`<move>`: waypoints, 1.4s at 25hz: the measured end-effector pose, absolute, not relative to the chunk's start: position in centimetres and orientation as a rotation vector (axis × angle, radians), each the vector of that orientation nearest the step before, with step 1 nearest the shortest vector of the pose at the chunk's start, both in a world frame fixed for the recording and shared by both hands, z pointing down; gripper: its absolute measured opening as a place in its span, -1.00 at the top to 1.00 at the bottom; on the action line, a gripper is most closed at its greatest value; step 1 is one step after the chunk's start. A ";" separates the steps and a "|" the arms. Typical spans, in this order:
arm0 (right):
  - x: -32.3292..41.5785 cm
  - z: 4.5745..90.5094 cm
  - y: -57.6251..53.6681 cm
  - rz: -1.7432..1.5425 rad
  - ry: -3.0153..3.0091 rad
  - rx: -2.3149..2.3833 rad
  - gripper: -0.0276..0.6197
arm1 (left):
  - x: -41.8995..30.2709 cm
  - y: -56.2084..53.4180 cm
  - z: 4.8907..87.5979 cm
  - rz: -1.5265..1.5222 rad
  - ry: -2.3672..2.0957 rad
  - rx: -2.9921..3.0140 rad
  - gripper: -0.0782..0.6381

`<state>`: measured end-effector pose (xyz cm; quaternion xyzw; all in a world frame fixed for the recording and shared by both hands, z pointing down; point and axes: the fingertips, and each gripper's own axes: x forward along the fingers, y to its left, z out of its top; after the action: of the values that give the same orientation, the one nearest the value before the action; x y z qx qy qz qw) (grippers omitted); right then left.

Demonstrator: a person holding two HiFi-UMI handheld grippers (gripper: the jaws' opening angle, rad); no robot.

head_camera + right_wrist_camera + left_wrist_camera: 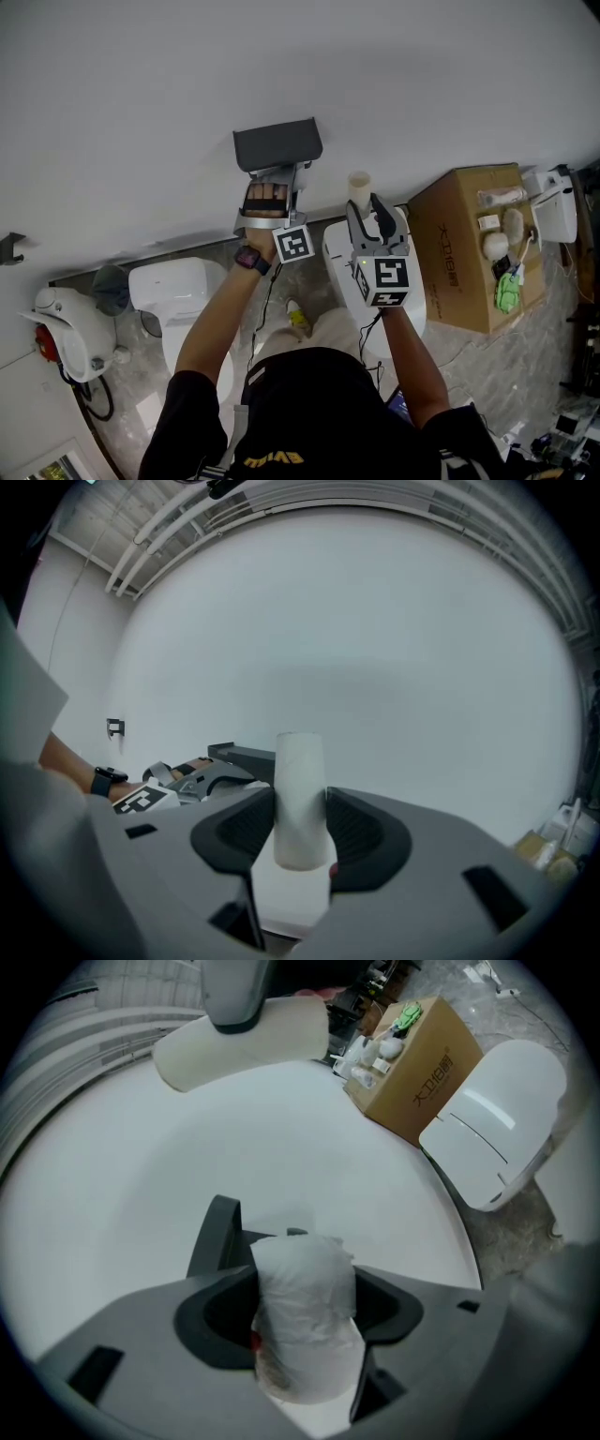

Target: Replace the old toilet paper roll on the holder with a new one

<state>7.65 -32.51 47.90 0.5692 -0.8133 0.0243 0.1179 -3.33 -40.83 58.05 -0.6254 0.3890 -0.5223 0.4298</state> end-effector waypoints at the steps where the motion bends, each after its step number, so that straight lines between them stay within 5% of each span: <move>1: 7.4 47.8 -32.6 0.069 -2.385 1.660 0.38 | -3.5 -40.9 58.1 -1.308 0.972 -1.557 -0.04; 22: 5.4 45.6 -33.6 0.069 -2.454 1.656 0.38 | -7.2 -37.4 54.6 -1.200 1.329 -1.823 -0.10; 35: 5.6 42.4 -31.4 -0.022 -2.508 1.613 0.38 | -16.6 -29.3 46.1 -0.719 1.858 -2.210 -0.07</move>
<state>5.62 -31.37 42.38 0.5391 -0.8384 -0.0073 0.0796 -16.64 -29.32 46.12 -0.7402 0.6224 -0.2407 0.0828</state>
